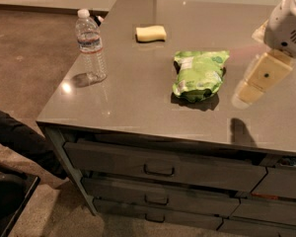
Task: Pick green rice chip bag
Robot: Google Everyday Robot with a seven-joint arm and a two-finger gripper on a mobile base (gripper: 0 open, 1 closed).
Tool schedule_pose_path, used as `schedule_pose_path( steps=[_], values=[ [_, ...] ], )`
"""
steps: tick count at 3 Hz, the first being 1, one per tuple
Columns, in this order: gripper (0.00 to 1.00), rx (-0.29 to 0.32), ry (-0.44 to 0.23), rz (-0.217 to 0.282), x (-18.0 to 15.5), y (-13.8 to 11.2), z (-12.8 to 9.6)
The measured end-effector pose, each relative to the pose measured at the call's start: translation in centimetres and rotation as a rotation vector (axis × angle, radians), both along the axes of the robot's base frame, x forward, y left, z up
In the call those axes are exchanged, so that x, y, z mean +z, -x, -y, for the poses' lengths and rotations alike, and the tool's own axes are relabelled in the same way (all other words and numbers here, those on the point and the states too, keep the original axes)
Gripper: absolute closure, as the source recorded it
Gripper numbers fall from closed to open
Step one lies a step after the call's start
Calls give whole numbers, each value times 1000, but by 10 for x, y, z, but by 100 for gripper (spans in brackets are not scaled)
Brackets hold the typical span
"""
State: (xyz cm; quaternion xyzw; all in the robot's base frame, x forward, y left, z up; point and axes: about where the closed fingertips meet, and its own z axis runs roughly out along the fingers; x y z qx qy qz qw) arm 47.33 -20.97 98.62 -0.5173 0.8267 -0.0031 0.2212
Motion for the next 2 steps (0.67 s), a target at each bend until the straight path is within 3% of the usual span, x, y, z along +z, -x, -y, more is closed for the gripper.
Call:
schedule_pose_path(
  steps=[1, 2],
  values=[
    [0, -162, -58, 6, -8, -41, -3],
    [0, -279, -40, -10, -23, -68, 2]
  ],
)
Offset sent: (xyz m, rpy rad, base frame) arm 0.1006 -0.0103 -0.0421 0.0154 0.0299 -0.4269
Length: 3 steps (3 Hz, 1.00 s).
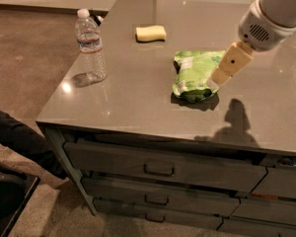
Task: Pick green rice chip bag
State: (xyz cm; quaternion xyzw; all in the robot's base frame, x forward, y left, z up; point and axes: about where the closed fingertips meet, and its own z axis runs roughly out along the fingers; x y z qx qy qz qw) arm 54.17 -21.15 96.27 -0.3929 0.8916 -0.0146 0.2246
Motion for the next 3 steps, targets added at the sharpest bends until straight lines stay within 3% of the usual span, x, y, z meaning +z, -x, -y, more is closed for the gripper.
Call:
schedule_pose_path(
  steps=[2, 3],
  values=[
    [0, -160, -6, -126, -53, -43, 9],
    [3, -171, -43, -172, -74, -53, 0]
  ],
)
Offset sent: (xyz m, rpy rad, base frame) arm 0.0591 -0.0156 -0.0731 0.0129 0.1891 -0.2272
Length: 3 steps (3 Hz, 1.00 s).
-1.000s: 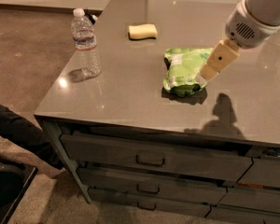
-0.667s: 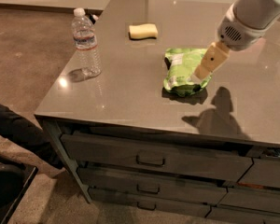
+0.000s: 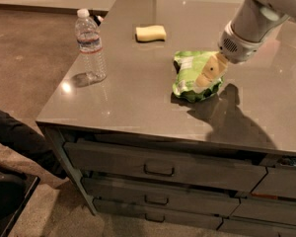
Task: Pick green rice chip bag
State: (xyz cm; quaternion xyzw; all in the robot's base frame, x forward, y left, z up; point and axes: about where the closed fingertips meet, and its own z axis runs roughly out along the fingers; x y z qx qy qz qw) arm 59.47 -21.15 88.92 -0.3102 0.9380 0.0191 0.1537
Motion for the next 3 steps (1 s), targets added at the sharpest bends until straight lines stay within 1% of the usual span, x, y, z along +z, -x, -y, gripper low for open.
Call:
schedule_pose_path(
  steps=[1, 2, 3],
  values=[
    [34, 16, -28, -26, -13, -7, -14],
    [65, 49, -30, -35, -17, -16, -29],
    [88, 75, -18, -26, -10, -19, -39]
  ],
)
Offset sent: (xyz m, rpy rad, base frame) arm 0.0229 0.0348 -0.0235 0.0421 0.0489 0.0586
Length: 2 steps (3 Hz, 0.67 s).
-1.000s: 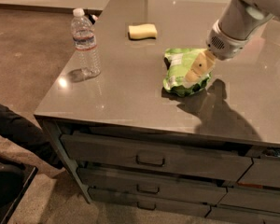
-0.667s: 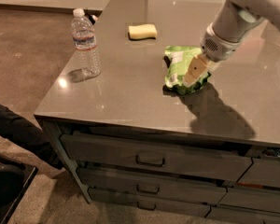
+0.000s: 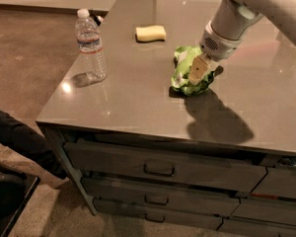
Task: Pick green rice chip bag
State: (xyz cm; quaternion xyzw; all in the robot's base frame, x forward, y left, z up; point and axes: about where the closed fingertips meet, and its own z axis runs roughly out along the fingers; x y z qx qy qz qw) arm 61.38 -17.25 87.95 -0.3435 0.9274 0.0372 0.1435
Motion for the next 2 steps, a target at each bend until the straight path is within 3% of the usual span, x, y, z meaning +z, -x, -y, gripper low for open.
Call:
schedule_pose_path(
  steps=[1, 2],
  values=[
    [100, 38, 3, 52, 35, 4, -5],
    [100, 84, 22, 137, 93, 11, -10]
  ],
)
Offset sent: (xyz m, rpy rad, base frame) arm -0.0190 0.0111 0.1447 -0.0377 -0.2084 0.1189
